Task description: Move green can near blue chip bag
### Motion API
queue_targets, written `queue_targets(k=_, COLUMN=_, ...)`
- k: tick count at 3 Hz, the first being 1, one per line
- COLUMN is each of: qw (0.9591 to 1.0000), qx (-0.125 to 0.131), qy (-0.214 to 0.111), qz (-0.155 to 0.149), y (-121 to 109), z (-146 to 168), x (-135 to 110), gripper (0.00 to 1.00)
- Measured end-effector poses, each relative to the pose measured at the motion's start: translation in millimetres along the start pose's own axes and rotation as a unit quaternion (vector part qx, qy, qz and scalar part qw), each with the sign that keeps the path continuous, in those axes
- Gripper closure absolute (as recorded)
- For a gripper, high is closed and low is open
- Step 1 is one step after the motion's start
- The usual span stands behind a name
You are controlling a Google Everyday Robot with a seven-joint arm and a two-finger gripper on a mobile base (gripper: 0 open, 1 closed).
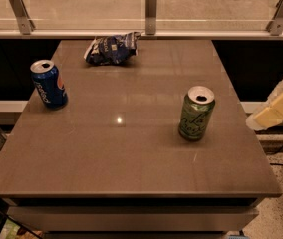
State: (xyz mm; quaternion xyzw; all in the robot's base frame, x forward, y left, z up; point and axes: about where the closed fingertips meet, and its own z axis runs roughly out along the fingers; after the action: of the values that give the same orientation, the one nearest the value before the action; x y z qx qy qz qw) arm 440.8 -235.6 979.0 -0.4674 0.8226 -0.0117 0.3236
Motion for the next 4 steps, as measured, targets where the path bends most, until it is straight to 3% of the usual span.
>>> queue_targets(k=1, qw=0.9992, qx=-0.003, qy=-0.034, qz=0.021, y=2, z=20, x=4, gripper=0.00)
queue_targets(k=2, qw=0.9955, qx=-0.013, qy=-0.083, qz=0.045, y=8, z=37, x=3, gripper=0.00)
queue_targets(k=4, qw=0.9944, qx=-0.018, qy=-0.093, qz=0.045, y=9, z=40, x=0, gripper=0.00)
